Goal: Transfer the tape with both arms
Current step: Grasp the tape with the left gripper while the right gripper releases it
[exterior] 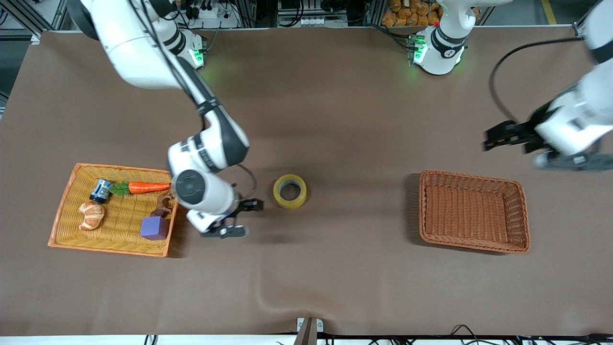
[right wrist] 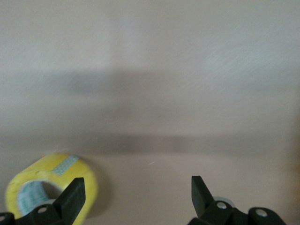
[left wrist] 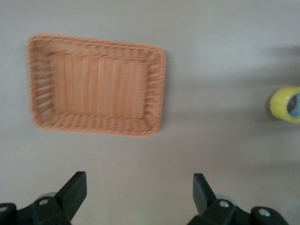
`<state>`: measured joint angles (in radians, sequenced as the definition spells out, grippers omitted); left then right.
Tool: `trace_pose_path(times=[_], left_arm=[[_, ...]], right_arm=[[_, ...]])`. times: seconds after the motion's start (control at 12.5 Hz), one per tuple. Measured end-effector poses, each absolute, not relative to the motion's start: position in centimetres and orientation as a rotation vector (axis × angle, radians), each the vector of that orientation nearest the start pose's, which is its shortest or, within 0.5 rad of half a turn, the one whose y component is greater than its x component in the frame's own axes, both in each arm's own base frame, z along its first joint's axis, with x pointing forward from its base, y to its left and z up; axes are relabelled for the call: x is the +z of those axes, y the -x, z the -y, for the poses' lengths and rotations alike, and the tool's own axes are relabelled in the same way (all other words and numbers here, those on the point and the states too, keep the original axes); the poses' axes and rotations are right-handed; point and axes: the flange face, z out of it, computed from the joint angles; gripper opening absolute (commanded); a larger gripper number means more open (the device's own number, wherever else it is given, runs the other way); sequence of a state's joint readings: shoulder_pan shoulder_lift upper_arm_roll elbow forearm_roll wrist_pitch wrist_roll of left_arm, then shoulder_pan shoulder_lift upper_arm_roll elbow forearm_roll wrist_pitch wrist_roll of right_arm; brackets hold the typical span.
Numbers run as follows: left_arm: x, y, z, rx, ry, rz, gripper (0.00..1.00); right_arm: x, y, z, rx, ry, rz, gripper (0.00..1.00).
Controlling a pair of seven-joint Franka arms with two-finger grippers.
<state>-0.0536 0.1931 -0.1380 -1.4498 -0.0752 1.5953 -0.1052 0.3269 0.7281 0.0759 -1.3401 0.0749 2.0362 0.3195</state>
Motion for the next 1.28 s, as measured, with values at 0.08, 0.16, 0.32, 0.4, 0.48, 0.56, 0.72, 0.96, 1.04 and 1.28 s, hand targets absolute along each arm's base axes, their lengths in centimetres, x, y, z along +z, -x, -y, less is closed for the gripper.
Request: trace_pose_path(times=[0.08,0.16,0.32,0.4,0.48,0.56,0.72,0.96,1.04,1.28], left_arm=[[55.2,-61.0,14.5,0.088,3.234,-0.193,1.0],[53.2,-61.8,17.2,0.068,3.238,-0.242,1.0],[48.8,-62.2,24.3,0.05,3.254,-0.191,1.0],[46.3,-61.9,28.3,0.031,3.269,-0.113,1.0],[43.4,-61.5,32.3,0.013,3.285,-0.046,1.0],[40.1,-61.0,35.9,0.0,3.301,0.011,1.0],[33.1,-59.4,41.7,0.004,3.317,0.099,1.0],[26.3,-56.4,47.7,-0.008,3.342,0.196,1.0],[25.5,-55.3,49.0,-0.004,3.34,0.22,1.0],[22.6,-53.3,51.1,-0.016,3.307,0.204,1.0]], right_arm=[[31.0,-68.8,-25.4,0.074,3.034,0.075,1.0],[32.8,-69.6,-22.7,0.049,3.03,0.096,1.0],[37.1,-70.4,-16.5,0.053,3.033,0.101,1.0],[39.2,-70.4,-13.1,0.071,3.036,0.088,1.0],[41.2,-70.1,-9.6,0.087,3.038,0.072,1.0],[43.2,-69.6,-6.1,0.077,3.038,0.071,1.0],[47.6,-67.8,0.3,0.021,3.044,0.103,1.0],[56.4,-62.3,5.9,-0.004,3.095,0.066,1.0],[58.3,-61.0,6.3,-0.011,3.102,0.047,1.0],[61.6,-58.3,6.3,-0.021,3.104,-0.11,1.0]])
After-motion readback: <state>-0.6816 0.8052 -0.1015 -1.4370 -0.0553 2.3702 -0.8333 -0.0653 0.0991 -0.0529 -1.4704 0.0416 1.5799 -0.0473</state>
